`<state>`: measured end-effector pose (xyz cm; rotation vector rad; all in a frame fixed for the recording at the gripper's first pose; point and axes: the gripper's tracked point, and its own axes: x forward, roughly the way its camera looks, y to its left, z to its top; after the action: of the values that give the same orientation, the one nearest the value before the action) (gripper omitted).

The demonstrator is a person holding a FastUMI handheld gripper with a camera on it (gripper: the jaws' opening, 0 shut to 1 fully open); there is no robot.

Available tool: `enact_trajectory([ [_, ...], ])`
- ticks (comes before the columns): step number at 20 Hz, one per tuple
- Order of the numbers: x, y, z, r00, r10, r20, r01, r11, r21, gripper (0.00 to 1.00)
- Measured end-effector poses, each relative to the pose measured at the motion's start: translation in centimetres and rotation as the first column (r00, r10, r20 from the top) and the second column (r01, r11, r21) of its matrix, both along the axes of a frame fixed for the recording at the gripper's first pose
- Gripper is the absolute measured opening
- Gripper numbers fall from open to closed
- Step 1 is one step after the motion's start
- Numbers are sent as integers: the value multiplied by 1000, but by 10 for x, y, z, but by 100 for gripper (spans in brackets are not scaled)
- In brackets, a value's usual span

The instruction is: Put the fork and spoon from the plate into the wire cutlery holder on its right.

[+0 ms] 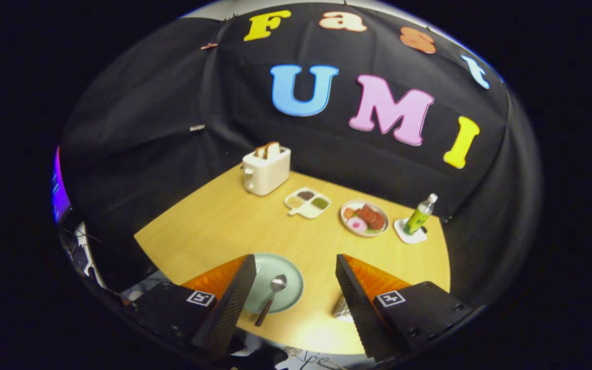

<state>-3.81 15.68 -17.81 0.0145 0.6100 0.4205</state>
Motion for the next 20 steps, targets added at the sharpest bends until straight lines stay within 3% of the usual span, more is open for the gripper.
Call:
enact_trajectory([
  [4, -14, 31, -72, 984, 46, -171, -49, 999, -15, 98],
  [8, -20, 53, -139, 945, 48, -323, -53, 999, -6, 97],
  [10, -23, 57, -163, 923, 30, -383, -31, 1000, 2, 91],
  [14, -21, 69, -202, 888, 8, -460, -19, 1000, -19, 75],
  [20, -18, 86, -238, 859, -17, -512, -31, 996, -86, 74],
])
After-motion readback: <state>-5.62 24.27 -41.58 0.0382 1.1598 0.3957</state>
